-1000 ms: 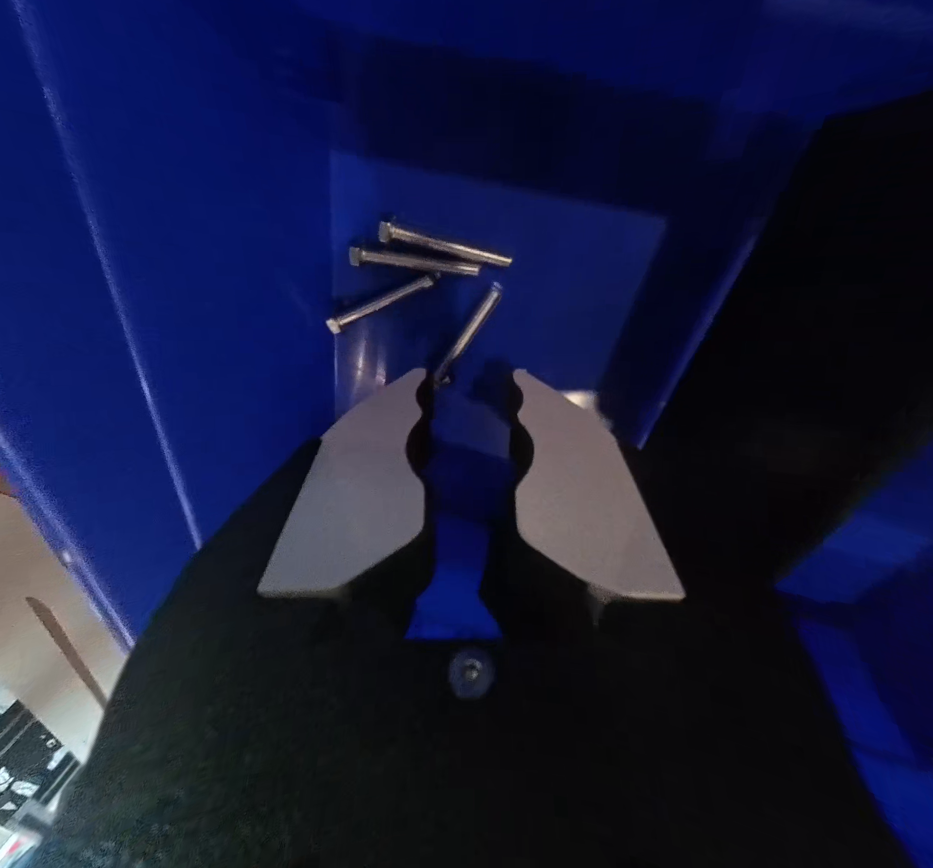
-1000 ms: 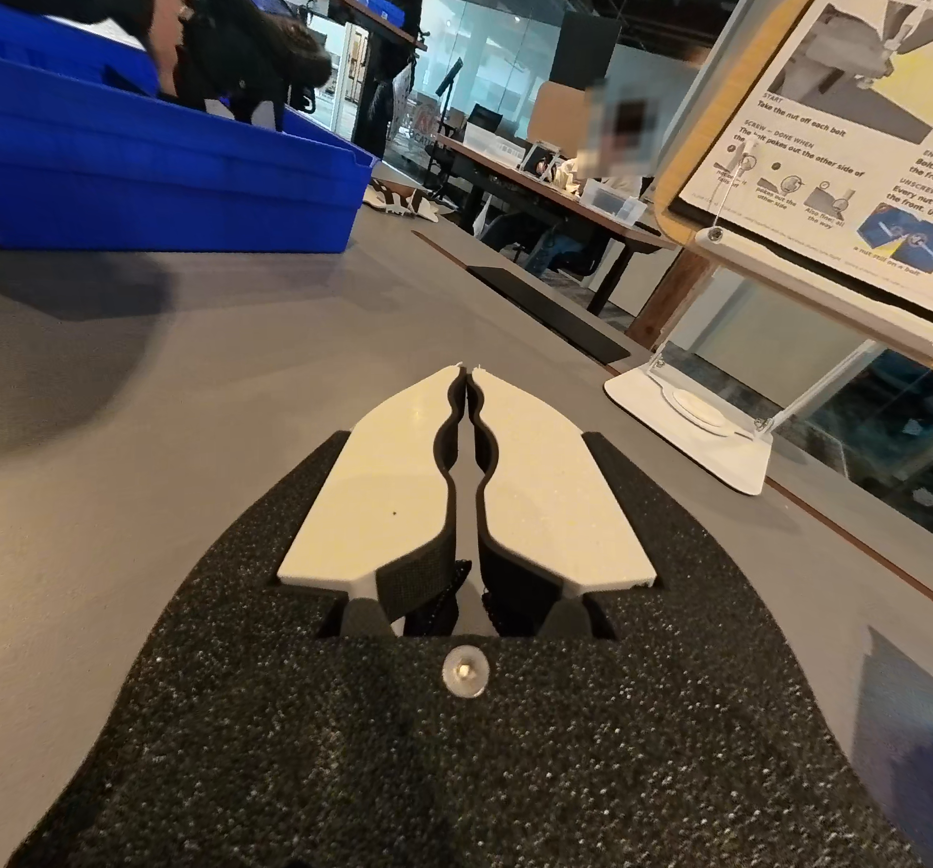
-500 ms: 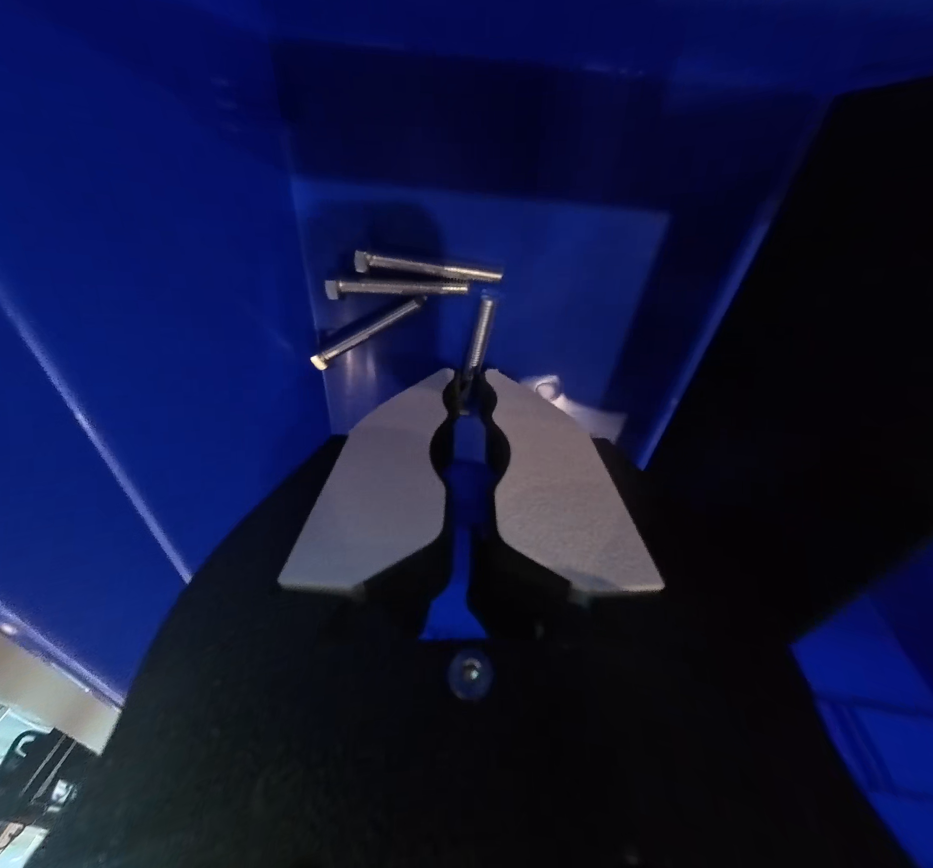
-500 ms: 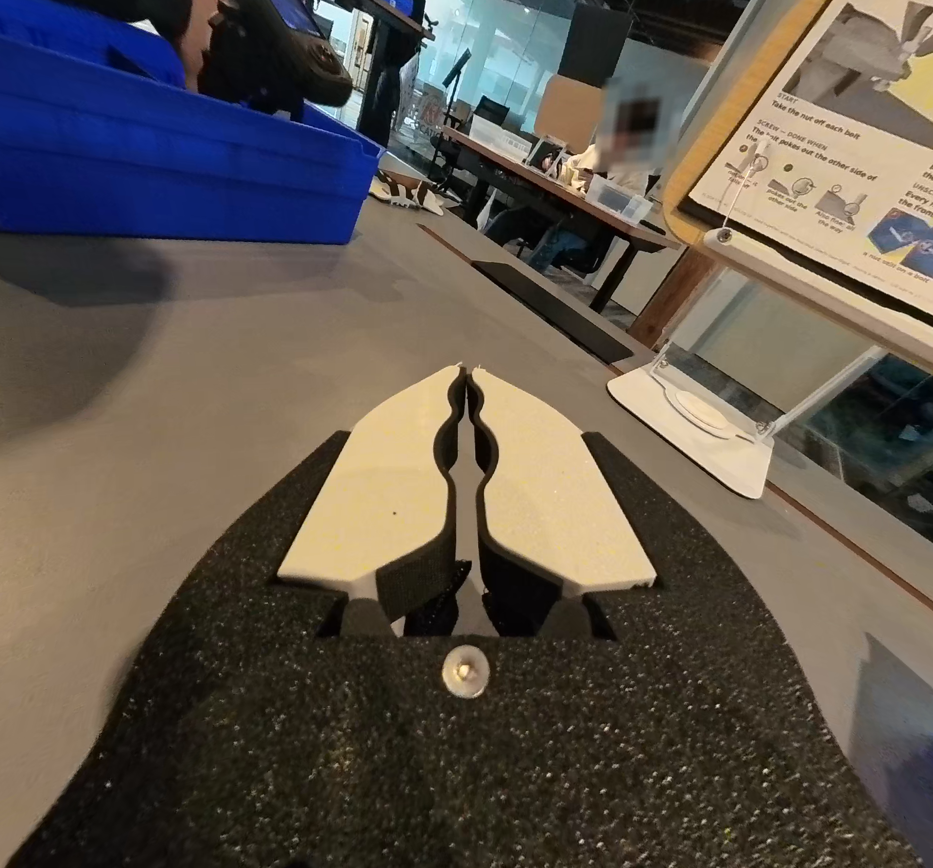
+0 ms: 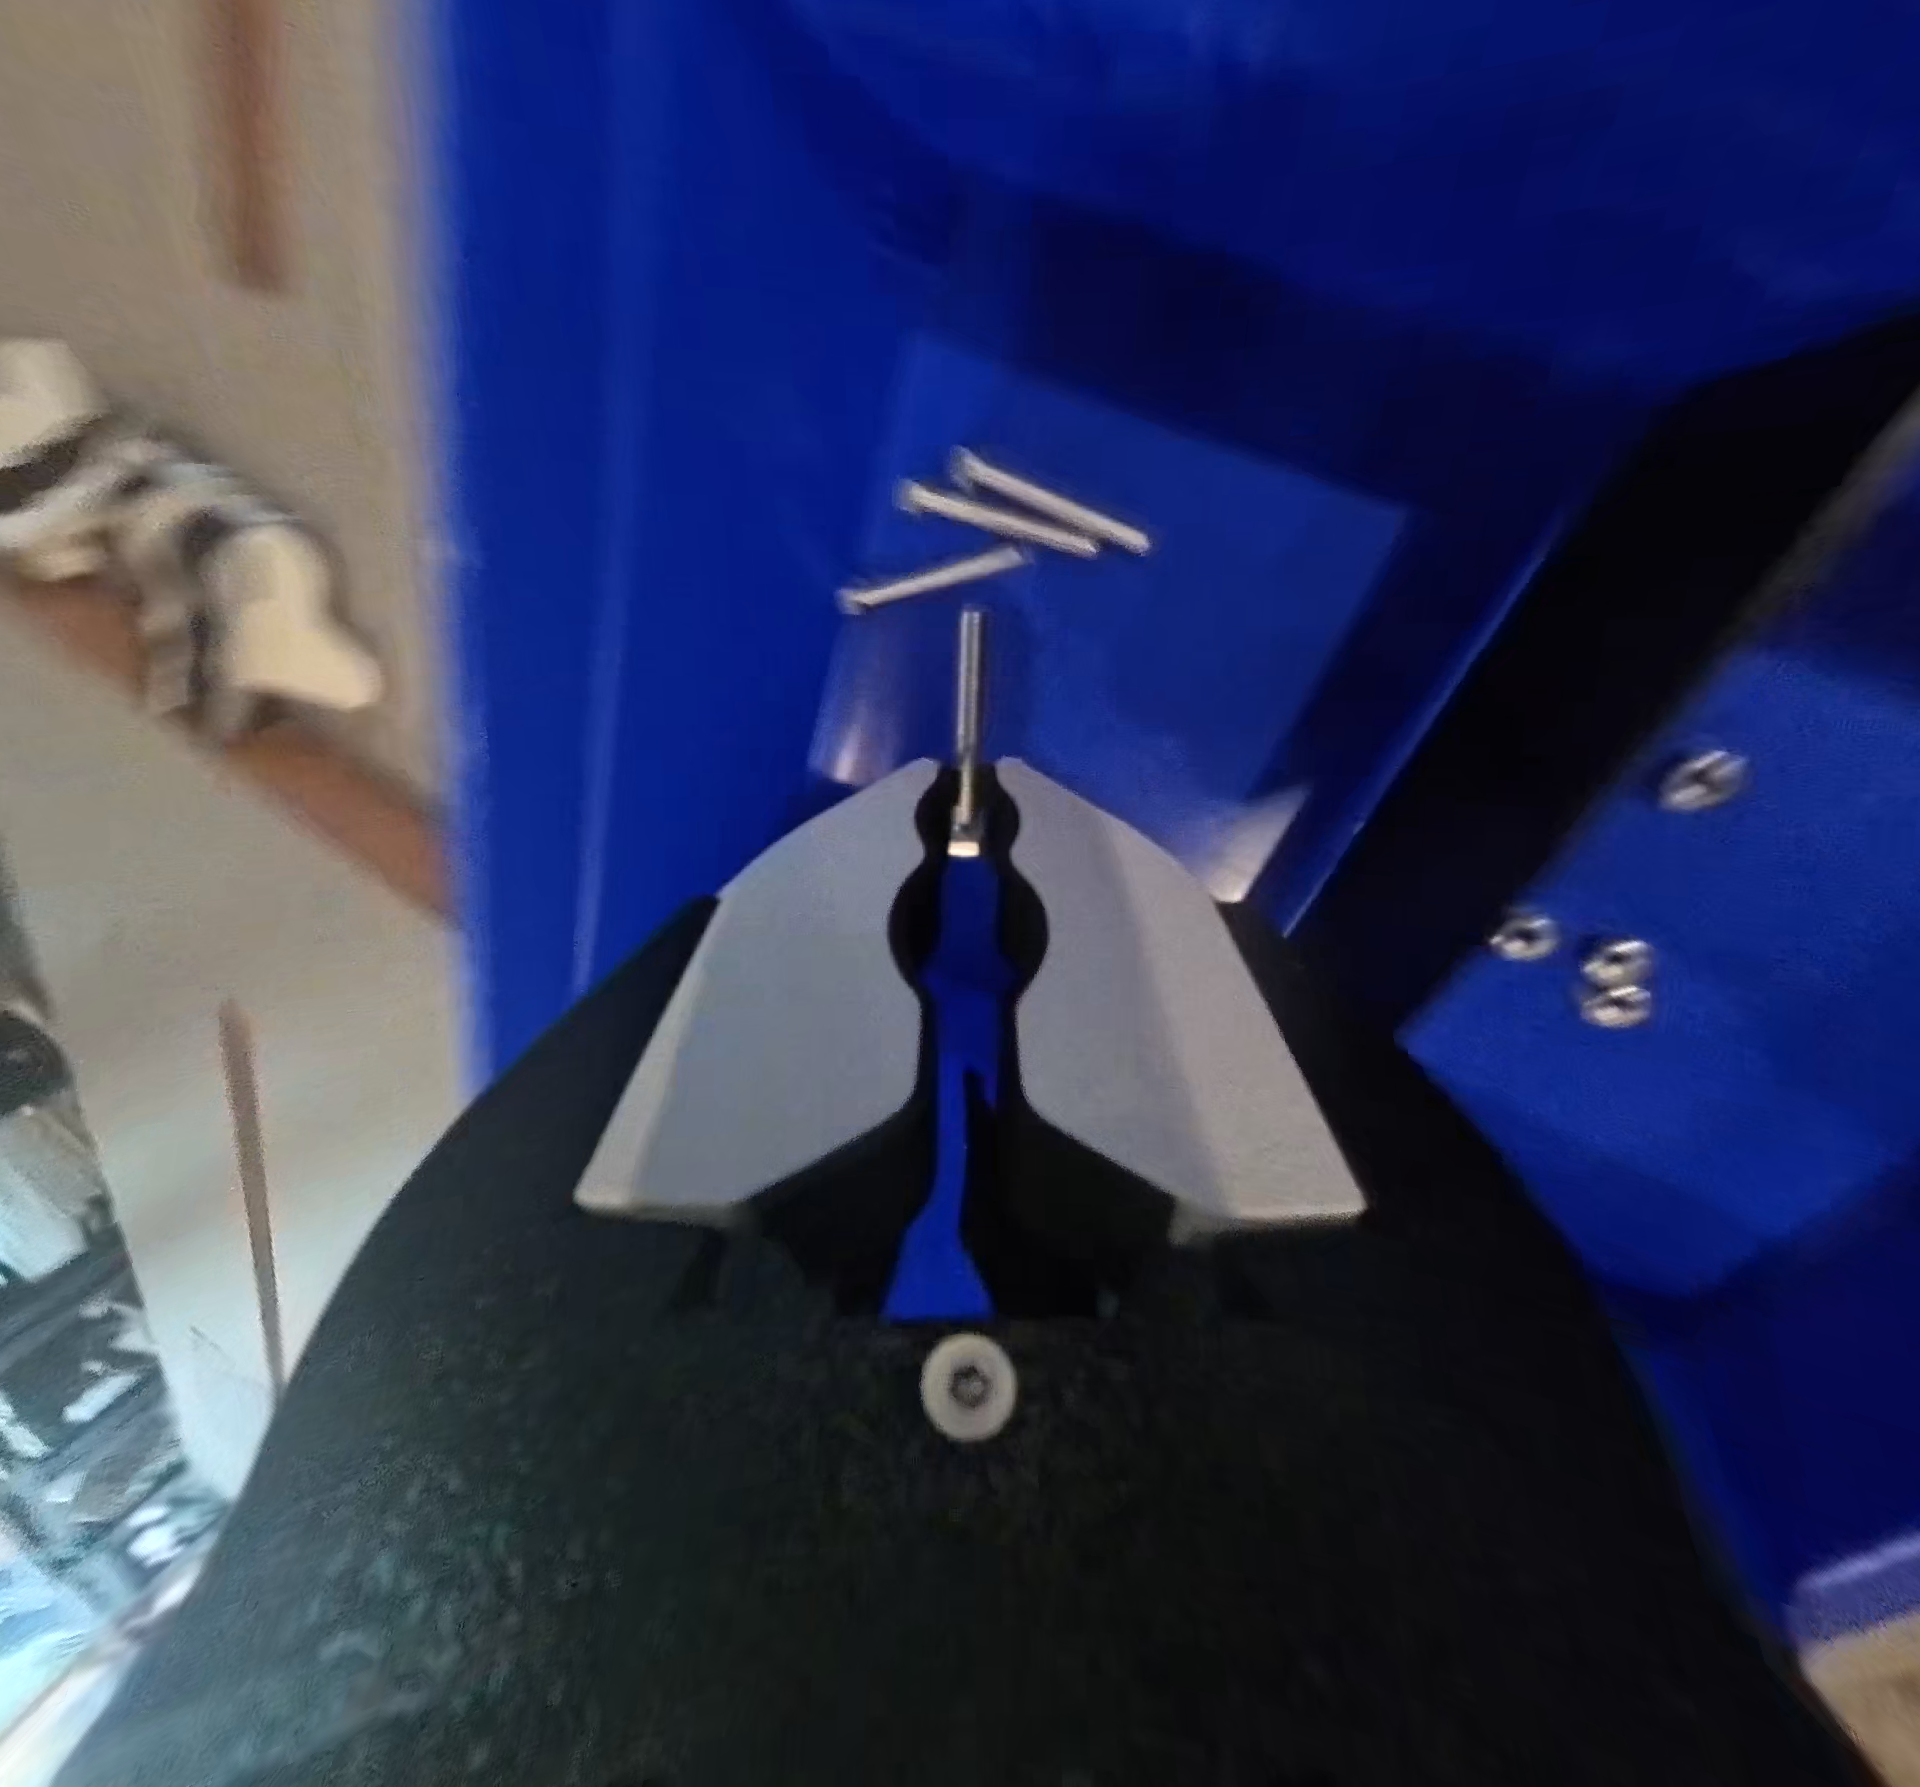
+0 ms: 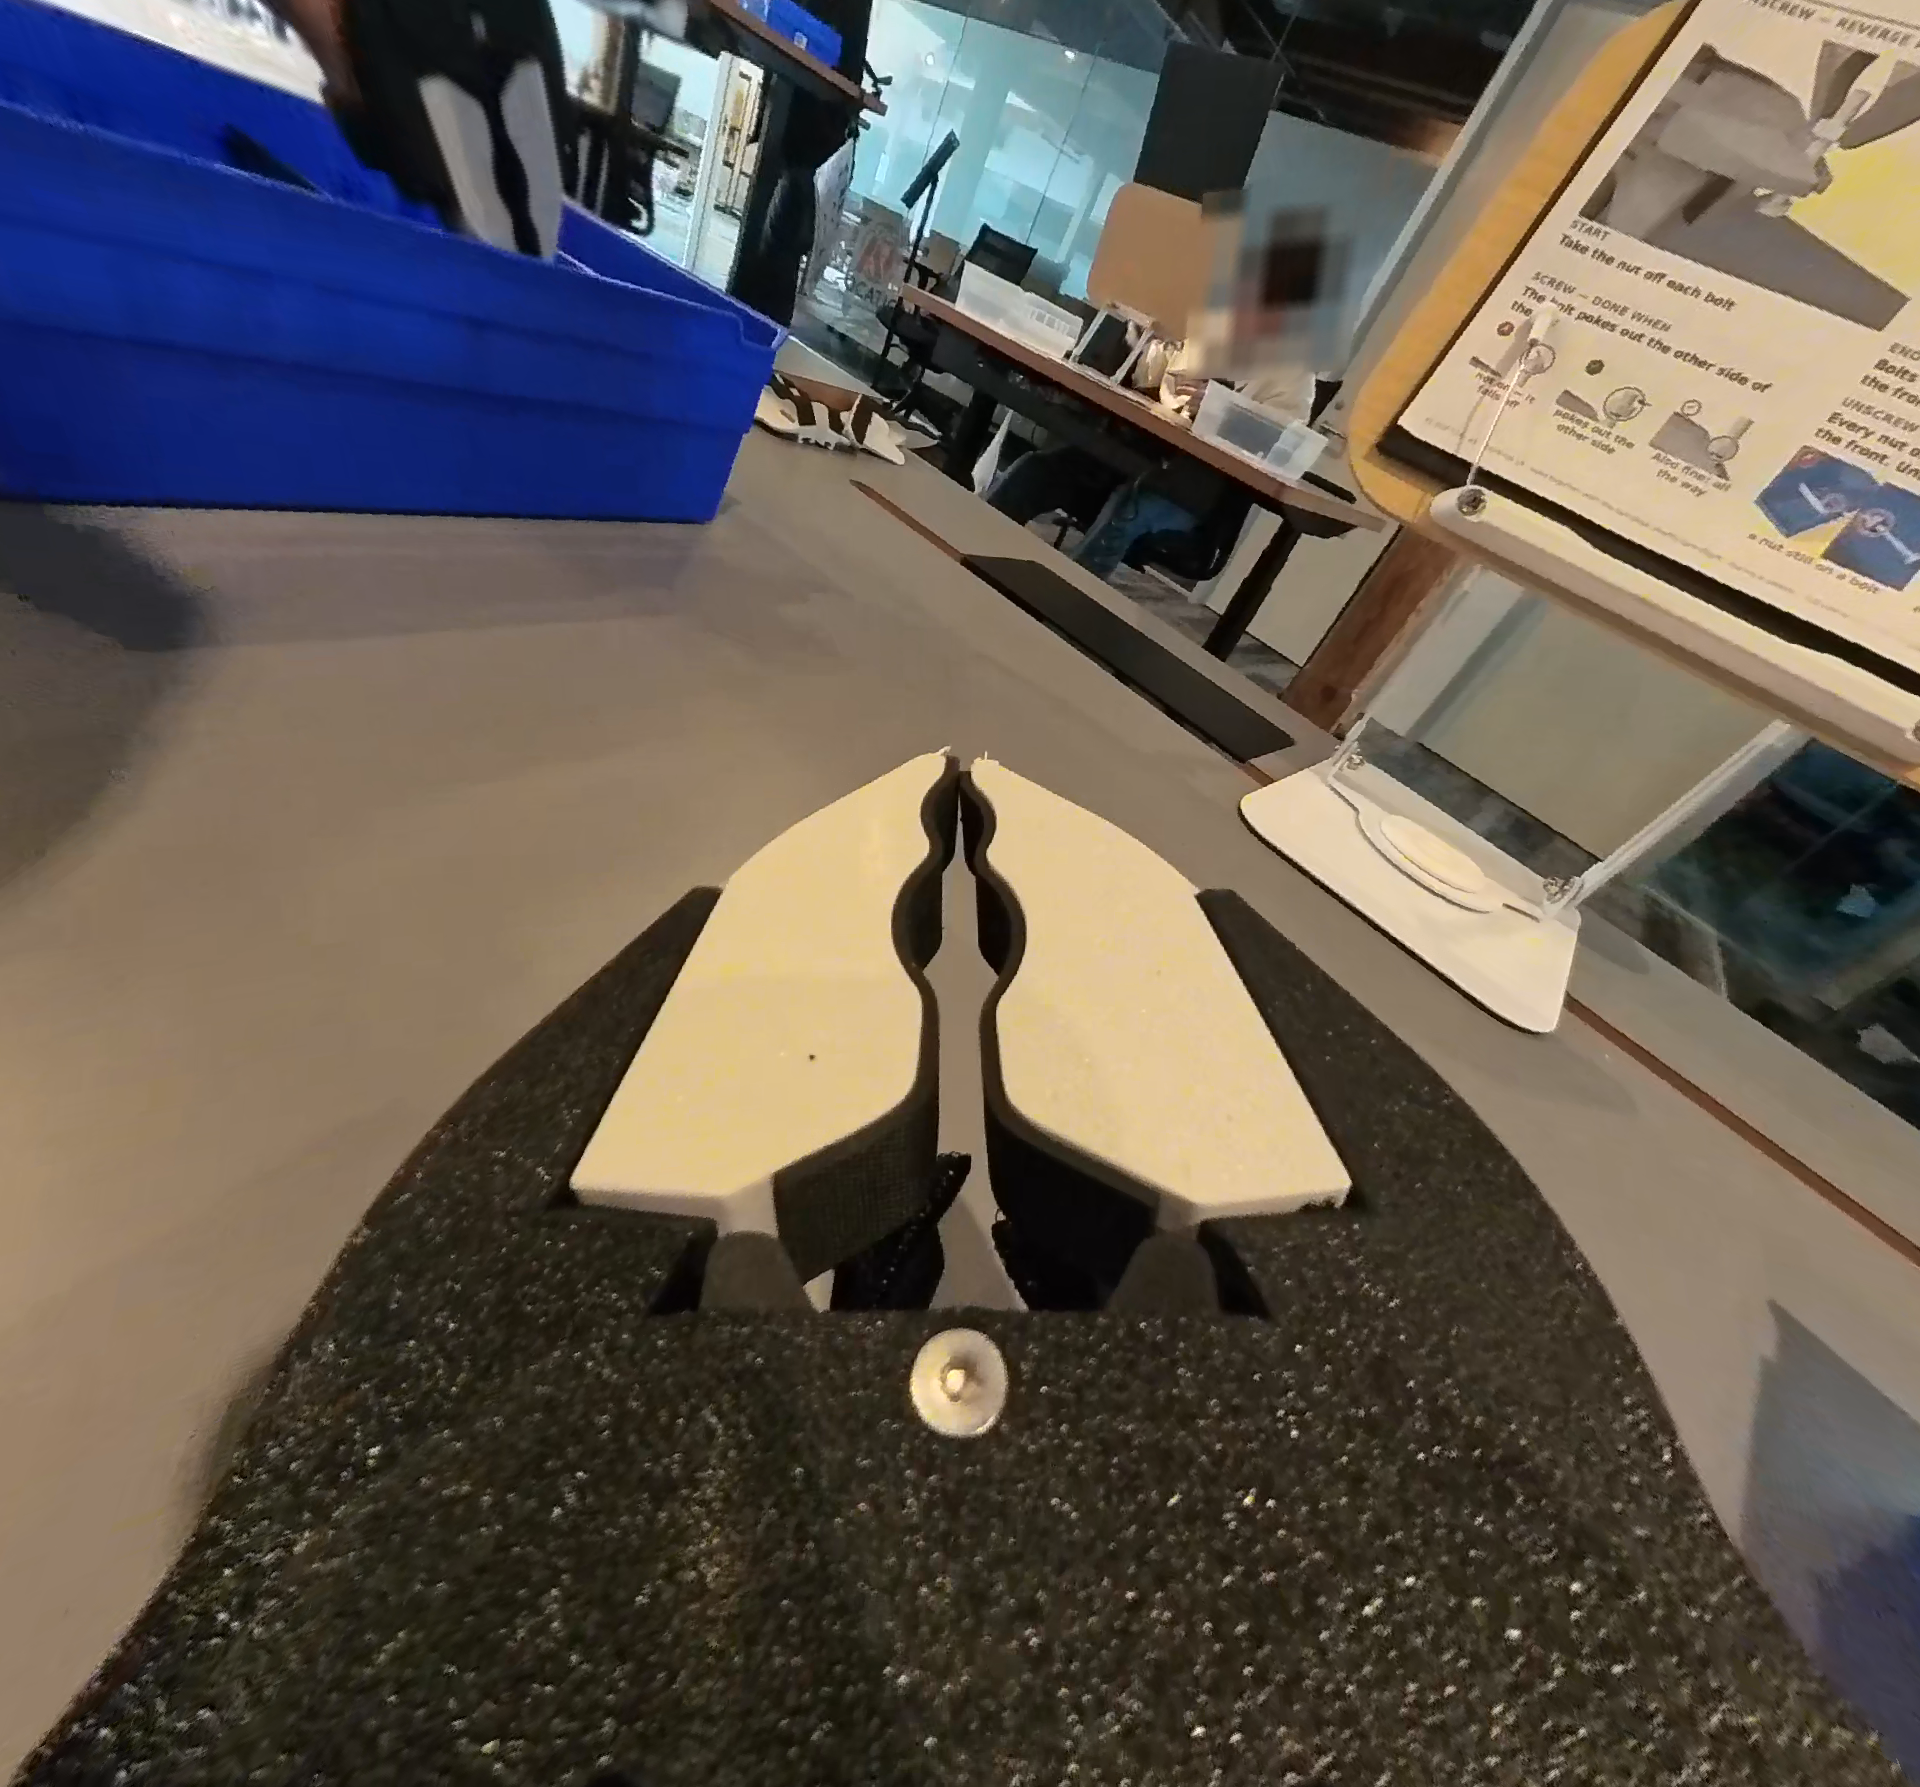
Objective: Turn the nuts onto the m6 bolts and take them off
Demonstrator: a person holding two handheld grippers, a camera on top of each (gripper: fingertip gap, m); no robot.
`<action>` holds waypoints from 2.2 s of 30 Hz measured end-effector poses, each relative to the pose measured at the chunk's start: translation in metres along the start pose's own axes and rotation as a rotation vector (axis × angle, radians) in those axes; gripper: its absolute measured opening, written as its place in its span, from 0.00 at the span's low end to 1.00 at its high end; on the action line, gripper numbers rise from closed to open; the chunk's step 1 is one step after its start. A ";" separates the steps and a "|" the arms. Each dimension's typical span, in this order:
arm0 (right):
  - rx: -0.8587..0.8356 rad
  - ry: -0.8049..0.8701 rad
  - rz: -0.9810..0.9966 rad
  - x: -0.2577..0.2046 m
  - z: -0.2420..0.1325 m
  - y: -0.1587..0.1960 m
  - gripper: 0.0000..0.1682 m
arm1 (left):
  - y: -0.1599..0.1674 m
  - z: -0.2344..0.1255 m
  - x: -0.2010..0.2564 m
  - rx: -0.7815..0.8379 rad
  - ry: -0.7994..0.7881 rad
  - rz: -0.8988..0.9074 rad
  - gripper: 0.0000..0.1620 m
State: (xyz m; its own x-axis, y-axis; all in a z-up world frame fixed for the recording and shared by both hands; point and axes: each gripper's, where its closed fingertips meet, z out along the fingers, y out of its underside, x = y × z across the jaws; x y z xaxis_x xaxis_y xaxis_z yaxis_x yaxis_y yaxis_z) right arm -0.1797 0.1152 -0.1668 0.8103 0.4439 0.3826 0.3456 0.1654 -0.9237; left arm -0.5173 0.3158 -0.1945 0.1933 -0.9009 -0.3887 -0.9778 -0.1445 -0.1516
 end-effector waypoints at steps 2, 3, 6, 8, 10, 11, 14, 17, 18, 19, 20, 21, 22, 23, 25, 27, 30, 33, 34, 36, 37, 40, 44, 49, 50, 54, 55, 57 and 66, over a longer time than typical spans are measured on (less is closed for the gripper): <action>0.006 0.003 0.002 0.001 -0.001 -0.001 0.00 | -0.017 -0.030 -0.002 0.096 -0.059 -0.061 0.04; 0.011 0.005 0.001 0.002 -0.002 -0.003 0.00 | -0.028 -0.046 -0.001 0.146 -0.088 -0.087 0.04; 0.033 0.013 0.009 0.005 -0.005 -0.009 0.00 | -0.069 -0.099 0.017 0.335 -0.148 -0.152 0.03; 0.054 -0.001 0.024 0.006 -0.008 -0.014 0.00 | -0.103 -0.128 0.039 0.473 -0.171 -0.184 0.03; 0.085 -0.014 0.039 0.006 -0.012 -0.021 0.00 | -0.138 -0.148 0.066 0.590 -0.178 -0.194 0.03; 0.100 -0.022 0.048 0.006 -0.014 -0.024 0.00 | -0.156 -0.155 0.080 0.645 -0.178 -0.197 0.03; 0.107 -0.047 0.096 0.008 -0.017 -0.025 0.00 | -0.208 -0.162 0.124 0.815 -0.131 -0.213 0.03; 0.102 -0.040 0.161 0.018 -0.018 -0.022 0.00 | -0.250 -0.151 0.153 0.968 -0.075 -0.262 0.03; 0.104 -0.036 0.193 0.022 -0.018 -0.021 0.00 | -0.262 -0.144 0.161 1.023 -0.039 -0.289 0.03; 0.107 -0.031 0.229 0.026 -0.019 -0.021 0.00 | -0.273 -0.137 0.170 1.075 -0.002 -0.309 0.03; 0.118 -0.047 0.264 0.028 -0.019 -0.021 0.00 | -0.283 -0.130 0.177 1.120 0.028 -0.316 0.03; 0.129 -0.074 0.301 0.028 -0.020 -0.022 0.01 | -0.290 -0.120 0.184 1.150 0.053 -0.323 0.03; 0.135 -0.099 0.341 0.028 -0.020 -0.022 0.03 | -0.297 -0.111 0.192 1.170 0.082 -0.321 0.03; 0.143 -0.133 0.379 0.026 -0.020 -0.022 0.06 | -0.304 -0.104 0.202 1.189 0.114 -0.306 0.03; 0.159 -0.177 0.443 0.024 -0.020 -0.023 0.10 | -0.312 -0.093 0.218 1.218 0.155 -0.291 0.03; 0.151 -0.188 0.466 0.024 -0.018 -0.021 0.13 | -0.317 -0.089 0.232 1.225 0.193 -0.268 0.03; 0.128 -0.211 0.454 0.019 -0.016 -0.019 0.15 | -0.323 -0.084 0.245 1.209 0.201 -0.227 0.03; 0.084 -0.222 0.430 0.015 -0.014 -0.013 0.14 | -0.326 -0.076 0.258 1.174 0.216 -0.176 0.03; 0.081 -0.238 0.435 0.013 -0.014 -0.013 0.12 | -0.326 -0.076 0.260 1.170 0.223 -0.169 0.03; 0.065 -0.289 0.441 0.006 -0.014 -0.011 0.03 | -0.325 -0.075 0.261 1.167 0.223 -0.169 0.03; 0.051 -0.284 0.439 0.006 -0.013 -0.010 0.03 | -0.324 -0.073 0.261 1.163 0.223 -0.170 0.03; 0.028 -0.276 0.426 0.006 -0.012 -0.008 0.03 | -0.323 -0.072 0.258 1.173 0.215 -0.201 0.03; 0.062 -0.241 0.426 0.012 -0.013 -0.011 0.03 | -0.320 -0.061 0.251 1.107 0.164 -0.257 0.26; 0.138 -0.300 0.544 0.012 -0.017 -0.021 0.03 | -0.323 -0.062 0.263 1.104 0.214 -0.223 0.29; 0.147 -0.314 0.560 0.011 -0.017 -0.022 0.03 | -0.323 -0.063 0.262 1.113 0.201 -0.215 0.25; 0.154 -0.340 0.580 0.008 -0.017 -0.023 0.03 | -0.323 -0.066 0.265 1.122 0.188 -0.192 0.16; 0.152 -0.344 0.579 0.007 -0.017 -0.023 0.03 | -0.322 -0.065 0.265 1.119 0.188 -0.191 0.14; 0.147 -0.351 0.578 0.006 -0.016 -0.022 0.03 | -0.322 -0.065 0.264 1.117 0.177 -0.191 0.10; 0.134 -0.350 0.566 0.003 -0.014 -0.017 0.03 | -0.318 -0.059 0.260 1.053 0.137 -0.195 0.07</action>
State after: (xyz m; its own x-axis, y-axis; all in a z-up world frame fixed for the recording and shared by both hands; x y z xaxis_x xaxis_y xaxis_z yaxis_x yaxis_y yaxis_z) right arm -0.1762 0.1018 -0.1497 0.6404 0.7494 -0.1684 -0.1668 -0.0784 -0.9829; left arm -0.1608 0.1031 -0.1937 0.2639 -0.9479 -0.1782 -0.3577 0.0754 -0.9308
